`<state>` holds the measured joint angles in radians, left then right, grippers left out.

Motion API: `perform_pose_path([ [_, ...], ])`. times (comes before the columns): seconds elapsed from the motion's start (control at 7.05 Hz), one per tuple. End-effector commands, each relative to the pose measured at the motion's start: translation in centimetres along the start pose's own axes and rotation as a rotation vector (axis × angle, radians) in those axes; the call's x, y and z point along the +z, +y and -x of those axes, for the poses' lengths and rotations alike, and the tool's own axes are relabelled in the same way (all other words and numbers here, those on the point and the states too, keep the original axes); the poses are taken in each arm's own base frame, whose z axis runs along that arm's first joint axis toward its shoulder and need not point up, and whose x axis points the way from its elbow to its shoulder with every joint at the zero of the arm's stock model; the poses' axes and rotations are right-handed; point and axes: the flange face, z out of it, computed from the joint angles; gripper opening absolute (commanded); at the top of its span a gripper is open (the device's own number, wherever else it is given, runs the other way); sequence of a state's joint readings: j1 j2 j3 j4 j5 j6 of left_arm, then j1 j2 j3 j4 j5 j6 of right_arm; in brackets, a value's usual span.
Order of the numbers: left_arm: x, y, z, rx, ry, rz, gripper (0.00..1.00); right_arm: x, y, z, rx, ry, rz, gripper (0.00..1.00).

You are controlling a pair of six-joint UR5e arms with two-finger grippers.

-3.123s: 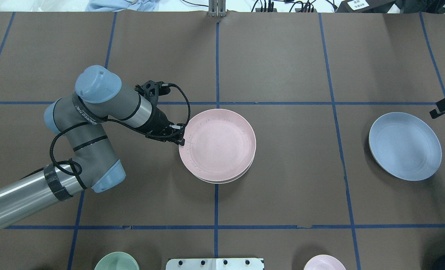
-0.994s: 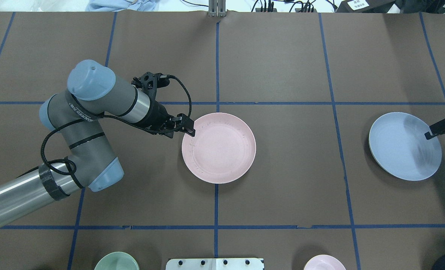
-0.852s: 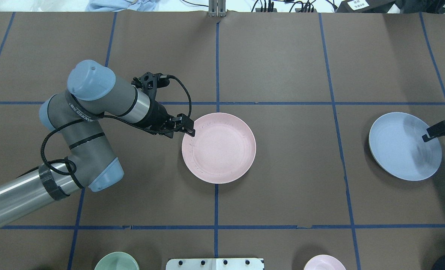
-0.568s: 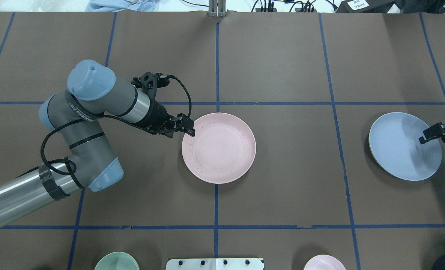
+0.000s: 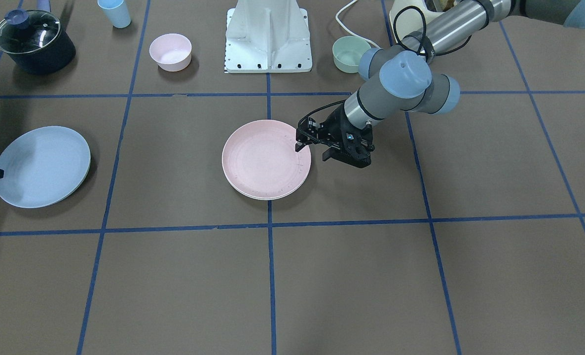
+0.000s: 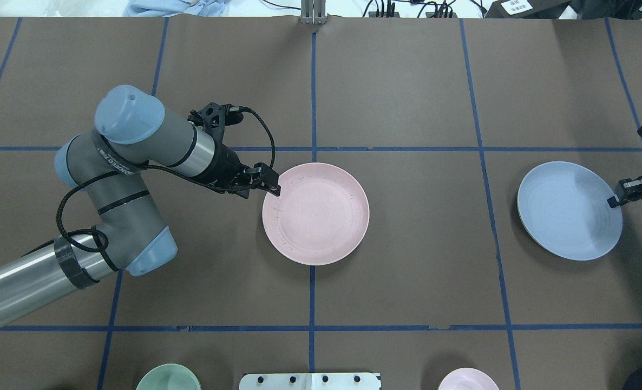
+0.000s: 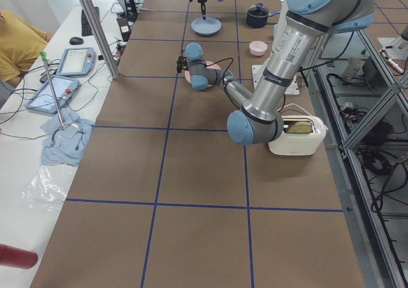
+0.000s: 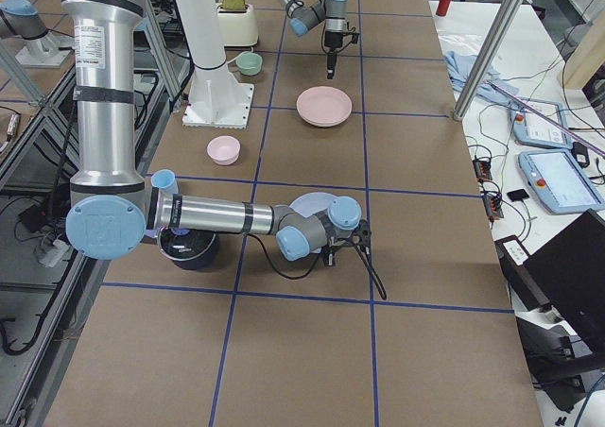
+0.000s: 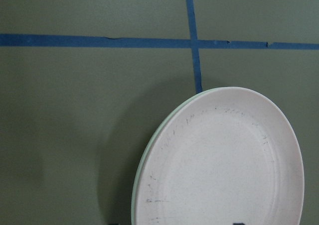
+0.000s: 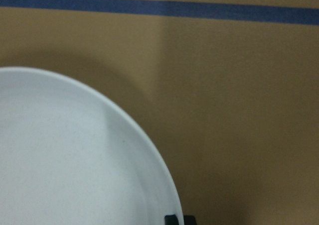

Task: Stack three plates with pink and blue
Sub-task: 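Carry the blue plate with the right gripper onto the pink plate while the left withdraws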

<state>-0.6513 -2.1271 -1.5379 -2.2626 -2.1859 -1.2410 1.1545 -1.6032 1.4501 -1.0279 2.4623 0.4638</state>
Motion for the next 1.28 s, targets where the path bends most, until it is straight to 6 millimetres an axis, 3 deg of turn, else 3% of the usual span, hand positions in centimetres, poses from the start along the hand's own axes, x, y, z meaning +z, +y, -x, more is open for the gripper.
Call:
perform_pose_path([
  [0.0, -0.4, 0.2, 0.1, 0.002, 0.003, -0.003, 0.81, -2.0, 0.3, 3.0, 0.039, -0.064, -0.01, 0.0],
  [0.28, -2.7, 0.5, 1.9, 0.003, 0.002, -0.024, 0.8, -5.5, -0.7, 8.7, 0.142, -0.112, -0.064, 0.0],
  [0.57, -5.5, 1.2, 5.6, -0.005, -0.02, -0.043, 0.8, -6.9, -3.2, 16.6, 0.209, -0.179, -0.082, 0.0],
  [0.71, -6.6, 1.9, 8.9, 0.05, -0.054, -0.045, 0.79, -5.4, -3.4, 22.2, 0.24, -0.228, -0.057, 0.0],
  [0.85, -8.9, 3.1, 12.6, 0.107, -0.089, -0.054, 0.79, -3.6, -3.5, 29.3, 0.299, -0.292, -0.063, 0.0],
  [0.99, -11.0, 4.0, 16.2, 0.158, -0.121, -0.048, 0.79, -0.5, -2.0, 36.2, 0.353, -0.338, -0.101, 0.0],
  [1.14, -13.0, 3.8, 19.0, 0.195, -0.141, -0.044, 0.79, 1.3, -1.1, 42.7, 0.391, -0.378, -0.11, 0.0],
])
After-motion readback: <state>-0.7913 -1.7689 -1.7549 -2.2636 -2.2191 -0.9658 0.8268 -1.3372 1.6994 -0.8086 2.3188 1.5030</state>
